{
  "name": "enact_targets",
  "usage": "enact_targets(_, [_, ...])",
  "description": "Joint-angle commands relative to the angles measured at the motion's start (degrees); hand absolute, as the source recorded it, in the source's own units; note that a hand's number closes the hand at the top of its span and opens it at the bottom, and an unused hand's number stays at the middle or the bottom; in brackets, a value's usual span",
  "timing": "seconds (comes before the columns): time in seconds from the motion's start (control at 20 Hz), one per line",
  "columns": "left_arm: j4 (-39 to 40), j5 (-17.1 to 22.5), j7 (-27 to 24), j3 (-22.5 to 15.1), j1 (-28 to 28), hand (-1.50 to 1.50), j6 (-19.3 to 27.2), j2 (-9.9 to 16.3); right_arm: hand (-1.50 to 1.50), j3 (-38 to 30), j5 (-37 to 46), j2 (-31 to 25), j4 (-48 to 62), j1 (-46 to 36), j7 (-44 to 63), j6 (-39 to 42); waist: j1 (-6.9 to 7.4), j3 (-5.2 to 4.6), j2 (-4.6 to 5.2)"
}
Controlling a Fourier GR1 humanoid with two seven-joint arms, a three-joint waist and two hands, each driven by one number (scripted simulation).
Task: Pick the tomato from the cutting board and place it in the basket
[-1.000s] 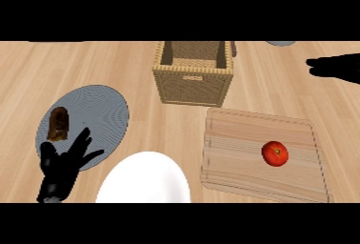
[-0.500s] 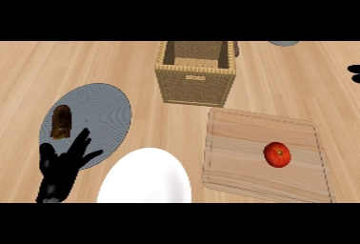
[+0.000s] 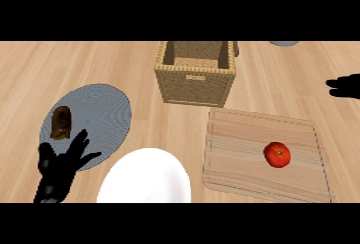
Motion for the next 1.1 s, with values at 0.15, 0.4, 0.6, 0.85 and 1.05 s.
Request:
enact_targets(0.15, [4.5,-1.8,-0.6,-0.1,1.6,0.0,-0.8,-1.6,-1.5,4.2,8.2,9.8,-2.9,5.6,1.0,-5.2,-0.01,-0.38,0.39])
enact_targets(0.4, [1.8,-2.5,3.0,0.1,0.6,0.0,-0.7,-1.6,-1.5,6.4,14.2,14.0,-1.0,5.1,0.0,-6.3,0.2,-0.37,0.41])
enact_targets(0.6, [4.5,-2.6,-1.1,0.1,2.8,0.0,-3.1,-2.8,-1.5,9.7,22.6,14.9,1.2,7.9,-3.5,-9.5,0.27,-0.36,0.46])
enact_targets(0.85, [2.9,-3.5,1.1,0.0,2.1,0.0,-2.4,-3.7,-1.5,10.4,28.9,14.9,8.6,9.3,-12.4,-13.8,0.38,-0.32,0.5])
enact_targets(1.05, [7.0,-3.3,-1.1,3.0,0.6,0.0,-3.7,-3.7,-1.5,13.1,30.5,21.8,2.4,11.4,-5.5,-13.9,-0.14,-0.41,0.35])
